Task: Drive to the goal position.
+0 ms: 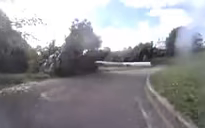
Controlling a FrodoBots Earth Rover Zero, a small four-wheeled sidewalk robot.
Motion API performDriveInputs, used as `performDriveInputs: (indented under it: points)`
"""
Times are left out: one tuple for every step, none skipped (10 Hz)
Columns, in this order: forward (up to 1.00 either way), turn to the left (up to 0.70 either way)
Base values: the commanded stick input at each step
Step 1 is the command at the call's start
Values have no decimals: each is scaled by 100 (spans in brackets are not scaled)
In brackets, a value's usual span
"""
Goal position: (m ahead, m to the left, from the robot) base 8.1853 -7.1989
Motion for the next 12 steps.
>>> performDriveInputs:
  points:
    - [100, -2]
    - [100, -2]
    - [100, -2]
    - [100, -2]
    - [100, -2]
    - [100, -2]
    - [100, -2]
    - [100, -6]
    - [100, -11]
    - [100, -40]
    - [100, -40]
    - [100, -40]
